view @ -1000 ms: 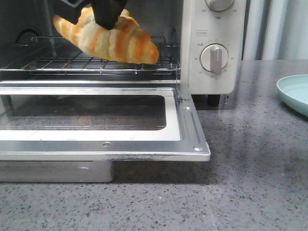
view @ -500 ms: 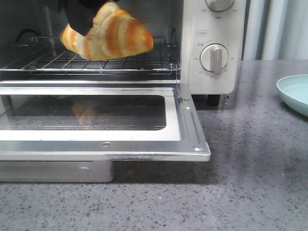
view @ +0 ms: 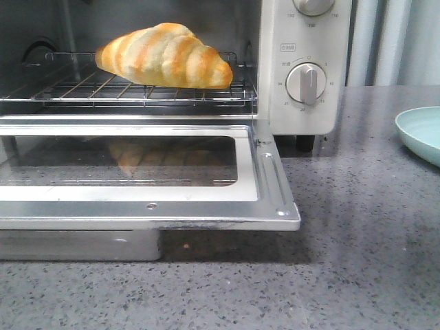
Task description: Put bread in oven
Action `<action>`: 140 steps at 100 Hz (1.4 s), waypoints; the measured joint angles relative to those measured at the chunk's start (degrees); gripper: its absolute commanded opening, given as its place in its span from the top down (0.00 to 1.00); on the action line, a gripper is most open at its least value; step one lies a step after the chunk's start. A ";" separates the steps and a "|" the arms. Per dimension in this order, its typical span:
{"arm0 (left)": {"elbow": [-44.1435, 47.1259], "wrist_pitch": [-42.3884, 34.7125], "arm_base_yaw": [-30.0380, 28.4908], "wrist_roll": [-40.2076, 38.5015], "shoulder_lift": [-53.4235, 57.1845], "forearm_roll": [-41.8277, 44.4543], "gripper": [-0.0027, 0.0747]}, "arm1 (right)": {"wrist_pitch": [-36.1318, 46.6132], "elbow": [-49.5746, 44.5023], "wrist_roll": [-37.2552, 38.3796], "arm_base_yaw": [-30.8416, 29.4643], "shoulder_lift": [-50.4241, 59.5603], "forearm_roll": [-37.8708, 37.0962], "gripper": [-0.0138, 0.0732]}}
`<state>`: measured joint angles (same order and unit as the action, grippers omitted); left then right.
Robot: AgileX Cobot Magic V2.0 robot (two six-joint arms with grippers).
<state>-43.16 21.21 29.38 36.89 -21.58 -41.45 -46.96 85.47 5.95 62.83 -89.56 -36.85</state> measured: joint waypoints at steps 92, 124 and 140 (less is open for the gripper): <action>16.78 6.98 -41.97 0.00 21.91 1.22 0.99 | -16.67 0.00 3.85 7.69 8.41 2.36 0.28; 25.91 4.26 -36.89 0.43 21.91 -1.73 0.99 | -24.14 -0.31 9.25 7.69 15.15 2.12 0.28; 26.04 0.01 -34.00 1.33 21.91 -1.62 0.99 | -24.32 -5.14 12.99 7.69 20.67 1.62 0.34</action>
<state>-17.12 21.22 -4.62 38.22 0.33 -43.07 -71.29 80.33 18.95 70.52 -68.89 -35.22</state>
